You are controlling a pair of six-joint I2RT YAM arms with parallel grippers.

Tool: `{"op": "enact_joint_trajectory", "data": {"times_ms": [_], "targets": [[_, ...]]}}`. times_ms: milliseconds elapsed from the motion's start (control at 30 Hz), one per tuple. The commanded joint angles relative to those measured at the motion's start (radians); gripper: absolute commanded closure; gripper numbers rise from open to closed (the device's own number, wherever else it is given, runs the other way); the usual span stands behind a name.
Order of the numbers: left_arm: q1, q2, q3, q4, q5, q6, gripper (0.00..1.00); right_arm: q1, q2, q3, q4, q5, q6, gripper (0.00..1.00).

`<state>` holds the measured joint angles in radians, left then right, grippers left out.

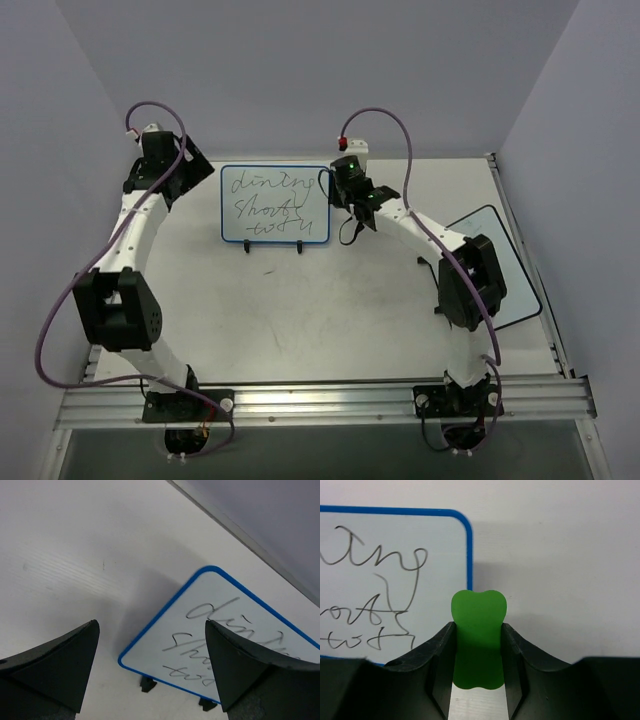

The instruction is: Erase the whiteboard

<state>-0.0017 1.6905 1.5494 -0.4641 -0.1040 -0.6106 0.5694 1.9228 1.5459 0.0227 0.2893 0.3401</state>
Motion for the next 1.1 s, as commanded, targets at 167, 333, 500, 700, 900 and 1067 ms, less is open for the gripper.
{"op": "enact_joint_trajectory", "data": {"times_ms": [167,333,500,700,900,1067], "targets": [[0.109,0.309,0.225,0.151,0.171,-0.014,0.07,0.081,0.022,0.089,0.014,0.068,0.019,0.94],[0.134,0.437,0.336,0.134,0.228,-0.067,0.08,0.124,0.067,0.152,0.013,0.077,-0.015,0.94],[0.120,0.556,0.452,0.114,0.268,-0.100,0.10,0.147,0.120,0.210,0.031,0.090,-0.030,0.94],[0.103,0.650,0.521,0.168,0.346,-0.144,0.14,0.161,0.159,0.250,0.072,0.086,-0.041,0.94],[0.098,0.701,0.543,0.298,0.484,-0.202,0.14,0.179,0.202,0.290,0.068,0.097,-0.058,0.95],[0.088,0.738,0.589,0.309,0.533,-0.216,0.14,0.185,0.254,0.332,0.065,0.099,-0.062,0.95]]}}
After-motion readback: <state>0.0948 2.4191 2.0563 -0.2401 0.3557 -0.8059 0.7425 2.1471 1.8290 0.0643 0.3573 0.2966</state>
